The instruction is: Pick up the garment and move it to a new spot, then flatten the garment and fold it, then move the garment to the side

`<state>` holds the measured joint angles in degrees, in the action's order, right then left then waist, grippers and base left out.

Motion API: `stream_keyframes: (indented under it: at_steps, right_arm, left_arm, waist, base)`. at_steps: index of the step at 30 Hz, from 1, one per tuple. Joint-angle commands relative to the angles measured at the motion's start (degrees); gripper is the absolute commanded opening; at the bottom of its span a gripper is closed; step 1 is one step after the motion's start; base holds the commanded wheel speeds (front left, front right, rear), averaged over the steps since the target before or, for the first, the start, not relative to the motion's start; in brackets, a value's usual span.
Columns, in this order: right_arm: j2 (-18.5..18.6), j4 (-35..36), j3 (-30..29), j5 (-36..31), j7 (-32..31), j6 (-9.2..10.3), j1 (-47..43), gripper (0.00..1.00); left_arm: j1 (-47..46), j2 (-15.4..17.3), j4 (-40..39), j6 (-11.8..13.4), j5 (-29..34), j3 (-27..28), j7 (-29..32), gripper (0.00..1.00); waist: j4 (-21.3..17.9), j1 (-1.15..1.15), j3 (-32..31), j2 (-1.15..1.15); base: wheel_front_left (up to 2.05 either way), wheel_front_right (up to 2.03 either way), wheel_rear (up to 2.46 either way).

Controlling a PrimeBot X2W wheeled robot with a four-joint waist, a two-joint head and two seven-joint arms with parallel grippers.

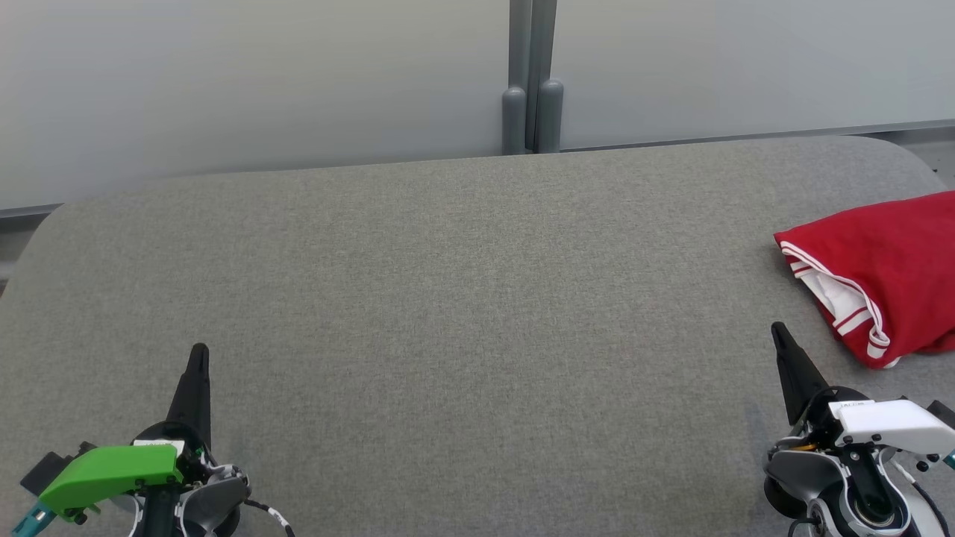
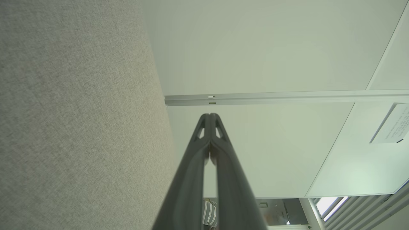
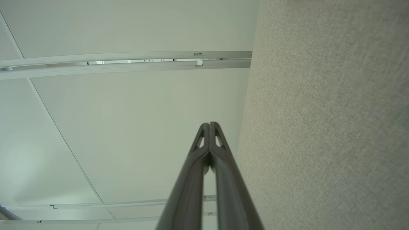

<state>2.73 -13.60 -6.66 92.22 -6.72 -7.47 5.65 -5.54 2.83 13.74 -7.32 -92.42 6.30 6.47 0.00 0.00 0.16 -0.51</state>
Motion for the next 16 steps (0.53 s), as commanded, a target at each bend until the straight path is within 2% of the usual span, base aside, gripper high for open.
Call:
stream_keyframes:
  at_steps: [1, 16]
  right_arm:
    - [0.3, -0.1, 0.0, 0.4, -0.1, -0.04, 0.5, 0.00]
    - [0.3, -0.1, 0.0, 0.4, -0.1, -0.04, 0.5, 0.00]
  left_arm:
    - [-0.8, 0.0, -0.1, -0.3, -0.1, 0.1, 0.1, 0.00]
    - [-0.8, 0.0, -0.1, -0.3, -0.1, 0.1, 0.1, 0.00]
  waist:
    - [0.0, 0.00, 0.0, 0.51]
    - [0.0, 0.00, 0.0, 0.51]
  base:
    - [0.00, 0.00, 0.00]
    - [0.00, 0.00, 0.00]
